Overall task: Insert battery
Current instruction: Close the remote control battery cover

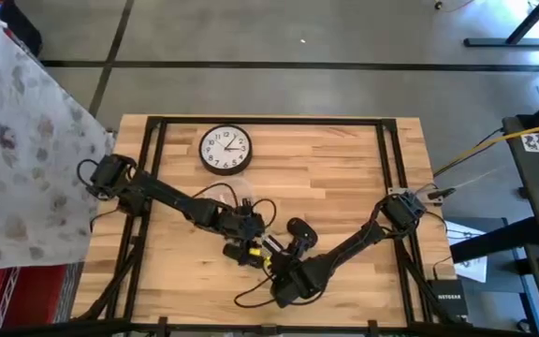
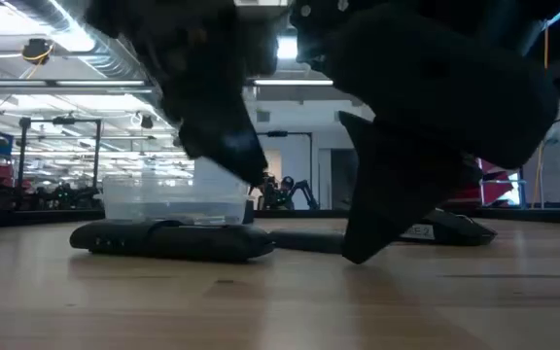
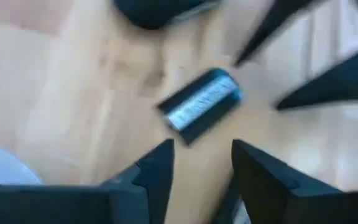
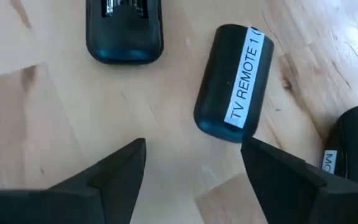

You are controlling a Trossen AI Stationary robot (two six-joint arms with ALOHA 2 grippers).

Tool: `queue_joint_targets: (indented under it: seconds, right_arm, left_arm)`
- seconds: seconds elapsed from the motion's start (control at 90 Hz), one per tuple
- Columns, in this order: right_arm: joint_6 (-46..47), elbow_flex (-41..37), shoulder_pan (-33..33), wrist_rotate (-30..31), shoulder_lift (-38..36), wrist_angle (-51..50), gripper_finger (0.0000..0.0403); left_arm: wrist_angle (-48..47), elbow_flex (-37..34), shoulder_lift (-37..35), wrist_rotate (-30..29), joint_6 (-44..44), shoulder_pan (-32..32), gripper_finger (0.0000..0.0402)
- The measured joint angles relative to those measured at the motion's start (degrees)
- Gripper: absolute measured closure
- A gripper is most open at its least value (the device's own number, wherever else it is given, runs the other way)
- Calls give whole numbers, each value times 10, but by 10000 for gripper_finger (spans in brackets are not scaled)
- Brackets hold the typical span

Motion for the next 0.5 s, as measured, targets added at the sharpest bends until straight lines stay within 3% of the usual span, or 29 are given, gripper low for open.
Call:
queue_joint_targets:
  seconds: [0.122,0.278,0.411,0.5]
  right_arm:
    - [1,0,0,2,0,2,151]
    - [1,0,0,-5,0,3,151]
    - [-1,0,0,-7,0,3,151]
    - [-2,0,-1,-4,0,3,151]
  left_arm:
    - [-89,12,1,-37,9,-26,296]
    - [-353,77,-19,-129,-9,-66,337]
    - [-545,93,-33,-92,-63,-84,365]
    - [-599,69,-32,-84,-81,-81,382]
